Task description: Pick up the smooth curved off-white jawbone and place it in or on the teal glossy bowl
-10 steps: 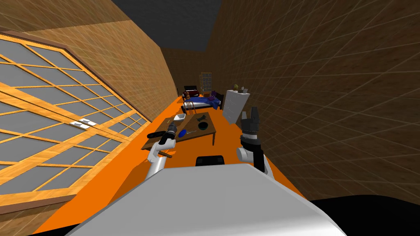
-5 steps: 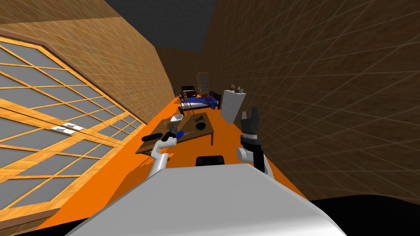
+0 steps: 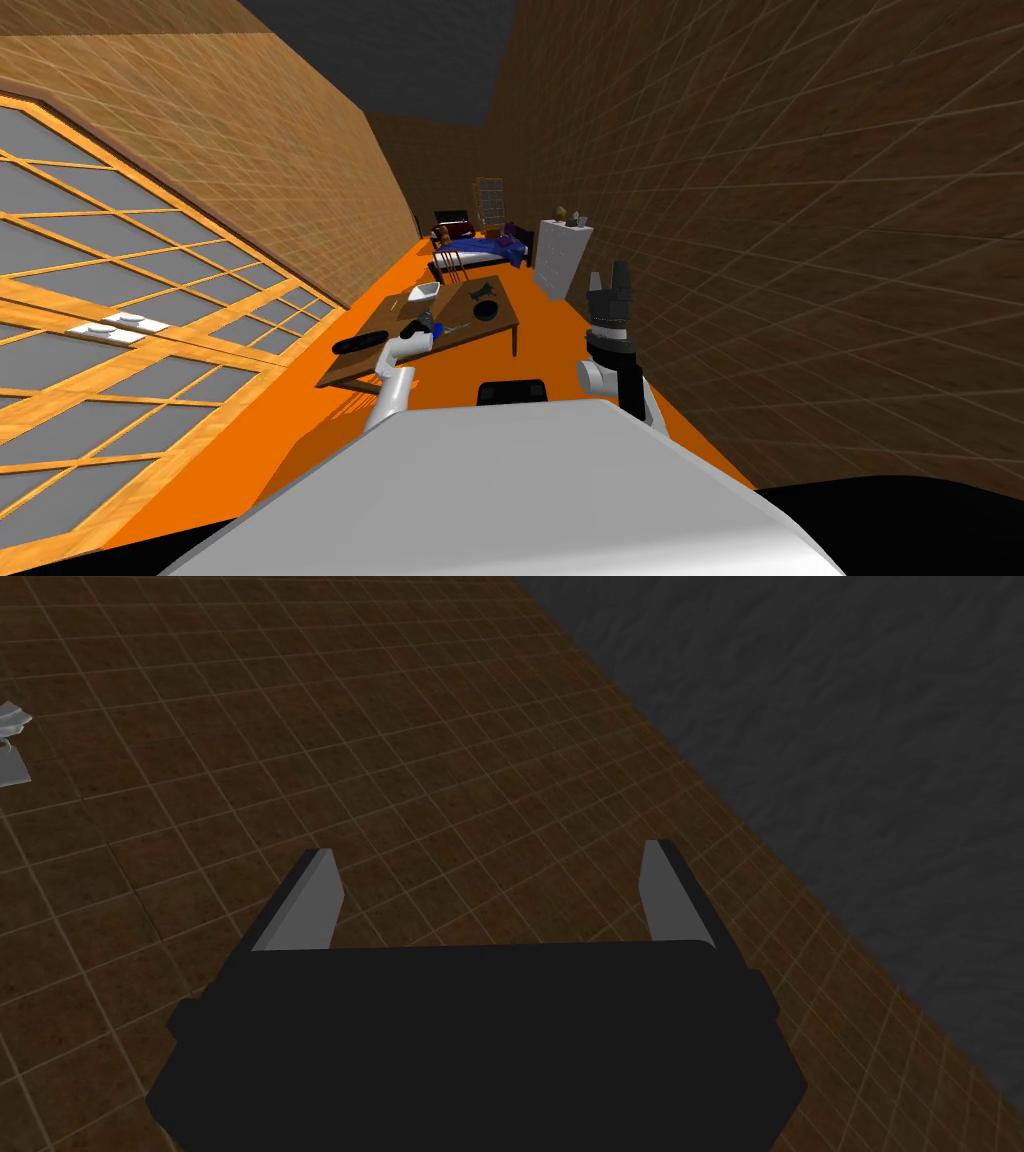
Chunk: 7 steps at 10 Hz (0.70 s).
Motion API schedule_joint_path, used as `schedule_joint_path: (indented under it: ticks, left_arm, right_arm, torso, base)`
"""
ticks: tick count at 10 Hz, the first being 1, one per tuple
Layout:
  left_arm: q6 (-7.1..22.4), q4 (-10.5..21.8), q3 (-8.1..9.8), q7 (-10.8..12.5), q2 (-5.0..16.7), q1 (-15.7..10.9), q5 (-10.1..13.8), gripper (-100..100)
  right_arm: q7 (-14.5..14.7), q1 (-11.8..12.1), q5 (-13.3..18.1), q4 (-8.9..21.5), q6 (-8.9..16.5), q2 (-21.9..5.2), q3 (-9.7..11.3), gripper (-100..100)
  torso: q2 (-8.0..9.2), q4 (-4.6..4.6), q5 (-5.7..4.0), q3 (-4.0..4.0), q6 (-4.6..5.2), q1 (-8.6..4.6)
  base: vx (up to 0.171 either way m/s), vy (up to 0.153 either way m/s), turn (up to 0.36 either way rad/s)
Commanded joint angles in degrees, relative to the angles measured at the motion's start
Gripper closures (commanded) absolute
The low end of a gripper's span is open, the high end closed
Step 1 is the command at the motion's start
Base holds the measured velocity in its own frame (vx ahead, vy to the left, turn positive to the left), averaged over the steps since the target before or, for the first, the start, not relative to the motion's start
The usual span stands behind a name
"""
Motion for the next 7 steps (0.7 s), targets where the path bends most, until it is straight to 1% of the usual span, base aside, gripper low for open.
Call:
schedule_joint_path:
  ticks: [1,2,3,4,5,6,7]
  left_arm:
    - [2.86,2.76,0.73,-0.02,-0.01,-1.08,0.04,-100]
    - [3.45,2.76,0.73,-0.02,-0.01,-1.08,0.04,-100]
    - [5.68,5.19,1.37,-0.08,-0.18,-2.51,-0.23,-100]
    - [6.1,5.52,1.37,-0.08,-0.18,-2.51,-0.23,-100]
    - [8.26,7.97,2.0,-0.19,-0.39,-3.89,-0.51,-100]
    - [8.64,8.31,2.0,-0.19,-0.39,-3.89,-0.51,-100]
    - [10.68,10.75,2.62,-0.36,-0.62,-5.23,-0.8,-100]
  right_arm:
    - [0.0,0.0,0.0,0.0,0.0,0.0,0.0,0]
    - [0.0,0.0,0.0,0.0,0.0,0.0,0.0,0]
    - [0.0,0.0,0.0,0.0,0.0,0.0,0.0,0]
    - [0.0,0.0,0.0,0.0,0.0,0.0,0.0,0]
    - [0.0,0.0,0.0,0.0,0.0,0.0,0.0,0]
    - [0.0,0.0,0.0,0.0,0.0,0.0,0.0,0]
    - [0.0,0.0,0.0,0.0,0.0,0.0,0.0,0]
  torso:
    - [0.0,0.0,0.0,0.0,0.0,0.0]
    - [-0.04,0.0,0.0,-0.02,0.02,0.01]
    - [-0.01,0.0,0.0,-0.01,-0.01,0.03]
    - [-0.04,-0.01,0.01,-0.02,0.02,0.05]
    - [-0.02,-0.01,0.01,-0.01,-0.02,0.07]
    - [-0.05,-0.01,0.02,-0.02,0.01,0.08]
    - [-0.03,-0.01,0.01,-0.02,-0.01,0.07]
  base:
    - [0.04,0.006,-0.11]
    - [0.034,0.009,-0.064]
    - [0.04,0.017,-0.11]
    - [0.034,0.02,-0.053]
    - [0.041,0.021,-0.093]
    - [0.039,0.021,-0.057]
    - [0.047,0.03,-0.093]
